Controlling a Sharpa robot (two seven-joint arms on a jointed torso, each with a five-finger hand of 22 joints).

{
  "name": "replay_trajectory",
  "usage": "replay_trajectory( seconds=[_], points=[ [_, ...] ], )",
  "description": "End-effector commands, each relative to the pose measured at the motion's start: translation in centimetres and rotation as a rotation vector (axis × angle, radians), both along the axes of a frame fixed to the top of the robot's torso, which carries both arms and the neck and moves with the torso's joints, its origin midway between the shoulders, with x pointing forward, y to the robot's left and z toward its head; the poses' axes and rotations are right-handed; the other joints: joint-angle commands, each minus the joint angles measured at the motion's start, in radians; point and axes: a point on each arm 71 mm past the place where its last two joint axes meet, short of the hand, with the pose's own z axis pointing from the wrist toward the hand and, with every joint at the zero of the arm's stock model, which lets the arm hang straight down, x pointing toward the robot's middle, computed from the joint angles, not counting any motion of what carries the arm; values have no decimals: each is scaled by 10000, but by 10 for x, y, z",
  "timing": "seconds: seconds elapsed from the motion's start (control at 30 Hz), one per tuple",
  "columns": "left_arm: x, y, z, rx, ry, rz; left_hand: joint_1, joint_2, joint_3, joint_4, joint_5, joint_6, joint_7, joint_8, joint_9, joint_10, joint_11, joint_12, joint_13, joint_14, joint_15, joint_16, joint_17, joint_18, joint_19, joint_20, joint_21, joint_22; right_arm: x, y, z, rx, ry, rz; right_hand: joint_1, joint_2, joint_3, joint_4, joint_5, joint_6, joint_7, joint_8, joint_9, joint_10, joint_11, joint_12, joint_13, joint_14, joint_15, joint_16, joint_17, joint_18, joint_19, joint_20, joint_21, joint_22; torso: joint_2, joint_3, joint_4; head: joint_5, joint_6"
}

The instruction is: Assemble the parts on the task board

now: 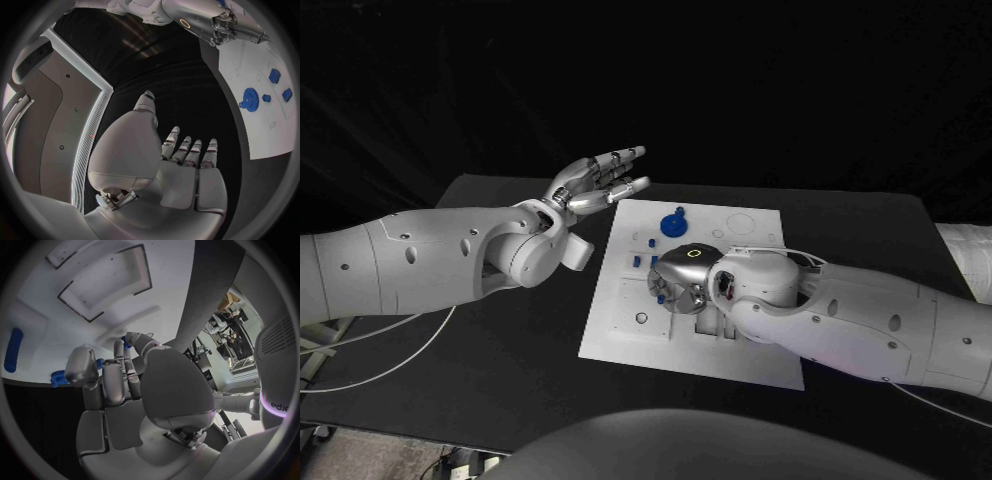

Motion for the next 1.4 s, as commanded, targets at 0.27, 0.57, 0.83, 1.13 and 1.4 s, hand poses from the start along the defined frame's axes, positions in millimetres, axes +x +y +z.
replay_trajectory(
  seconds=[0.27,0.57,0.83,1.13,1.4],
  points=[
    [0,-2,0,-107,63,-186,155,151,79,-20,185,129,158,63,25,23,71,136,13,-5,98,116,20,275,34,21,-15,-13,-1,-2,-5,-491,94,10,-294,-68,-109,168,-1063,-291,-161,-459,-331,-833,167,-25,195,-313,138,-200,-306,222,-344,115,-537,1178,1,-1,0,48,0],
    [0,-3,0,-101,85,-196,249,201,87,-23,288,142,179,61,25,20,95,161,14,-2,101,137,22,312,38,24,-13,-5,0,-11,2,69,-453,-129,-324,-176,-495,283,-1677,-1207,-427,-1205,-914,-2019,309,1,434,-651,275,-397,-659,323,-682,256,-1222,1033,-2,-4,1,41,0],
    [0,-2,0,-66,100,-151,268,219,89,-23,311,146,186,61,25,19,91,167,14,-3,102,138,22,319,39,27,-12,-5,8,-32,32,734,-1354,-336,-64,-158,-1187,509,-1893,-2565,-814,-1509,-1690,-3534,514,-243,308,-1052,459,-578,-1038,432,-1066,412,-1991,896,-3,2,-4,-5,0],
    [1,-5,0,-108,91,-240,305,300,99,-24,343,172,204,64,28,17,64,197,16,-4,79,144,21,331,61,48,1,57,14,-73,81,1909,-2335,-727,-73,90,-1460,868,-1756,-1684,-720,-1127,-1938,-2902,414,161,79,-894,402,-382,-894,400,-847,371,-1817,986,-7,-2,-13,-118,0],
    [1,-8,0,-167,6,-334,465,601,102,-48,442,351,346,91,46,36,-96,318,27,20,96,240,37,315,141,71,38,208,21,-124,105,2599,-2764,-1565,-87,167,-1501,1110,-1709,-979,-424,-988,-2273,-1759,255,325,-395,47,212,348,67,85,313,216,-89,1426,5,7,-8,-225,0]
  ],
)
